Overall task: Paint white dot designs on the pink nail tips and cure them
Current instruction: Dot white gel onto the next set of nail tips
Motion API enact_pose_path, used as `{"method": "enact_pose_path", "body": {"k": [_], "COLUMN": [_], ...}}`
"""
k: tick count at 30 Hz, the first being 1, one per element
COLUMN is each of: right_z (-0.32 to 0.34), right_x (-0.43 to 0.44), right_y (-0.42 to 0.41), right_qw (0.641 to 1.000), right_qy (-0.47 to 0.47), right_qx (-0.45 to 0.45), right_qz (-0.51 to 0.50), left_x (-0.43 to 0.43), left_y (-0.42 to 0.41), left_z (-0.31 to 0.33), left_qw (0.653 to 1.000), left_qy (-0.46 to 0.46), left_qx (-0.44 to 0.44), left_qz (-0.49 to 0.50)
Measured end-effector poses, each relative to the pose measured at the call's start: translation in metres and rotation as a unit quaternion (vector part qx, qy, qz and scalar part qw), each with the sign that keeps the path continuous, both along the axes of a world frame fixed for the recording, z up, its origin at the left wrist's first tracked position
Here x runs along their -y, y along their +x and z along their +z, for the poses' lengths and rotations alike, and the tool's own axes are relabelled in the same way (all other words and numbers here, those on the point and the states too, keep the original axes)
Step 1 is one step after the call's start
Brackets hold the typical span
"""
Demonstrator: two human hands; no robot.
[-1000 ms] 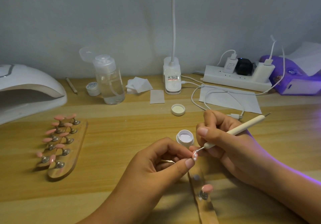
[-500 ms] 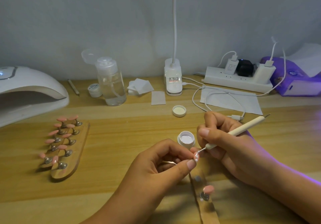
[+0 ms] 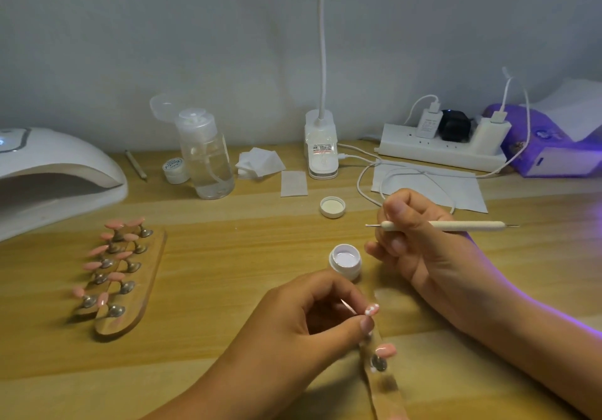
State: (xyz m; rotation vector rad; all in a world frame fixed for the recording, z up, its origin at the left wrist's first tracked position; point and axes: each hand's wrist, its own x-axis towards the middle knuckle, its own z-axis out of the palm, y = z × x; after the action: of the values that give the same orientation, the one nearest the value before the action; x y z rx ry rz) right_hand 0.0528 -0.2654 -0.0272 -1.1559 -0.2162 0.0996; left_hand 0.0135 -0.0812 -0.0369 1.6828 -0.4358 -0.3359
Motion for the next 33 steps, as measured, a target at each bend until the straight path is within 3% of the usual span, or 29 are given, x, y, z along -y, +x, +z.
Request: {"method": "enact_pose_path", "body": {"k": [6, 11, 16, 22, 26, 33], "right_z": [-0.003, -0.002, 0.002, 0.000, -0.004, -0.008], "right_x": [0.003, 0.005, 0.005, 0.005, 0.003, -0.001], "right_y": [0.000, -0.003, -0.004, -0.004, -0.003, -0.001], "right_qw": [0.999, 0.992, 0.971, 0.943, 0.928, 0.913], "right_qy": [-0.039, -0.098, -0.172, -0.251, -0.282, -0.319], "right_qx": [0.026, 0.070, 0.125, 0.178, 0.212, 0.228], "right_qz": [0.003, -0.028, -0.105, -0.126, -0.123, -0.114], "left_x": [0.002, 0.001, -0.003, -0.011, -0.011, -0.006], "left_y": [0.001, -0.001, -0.005, -0.009, -0.009, -0.010], "left_z": [0.003, 0.002, -0.001, 0.001, 0.001, -0.004], "left_qw": [0.988, 0.986, 0.988, 0.985, 0.947, 0.912], "left_qy": [0.095, 0.101, 0.069, 0.092, 0.166, 0.200], "left_qx": [0.121, 0.134, 0.137, 0.149, 0.272, 0.356], "left_qz": [0.002, 0.014, 0.016, 0.002, -0.039, -0.050]}}
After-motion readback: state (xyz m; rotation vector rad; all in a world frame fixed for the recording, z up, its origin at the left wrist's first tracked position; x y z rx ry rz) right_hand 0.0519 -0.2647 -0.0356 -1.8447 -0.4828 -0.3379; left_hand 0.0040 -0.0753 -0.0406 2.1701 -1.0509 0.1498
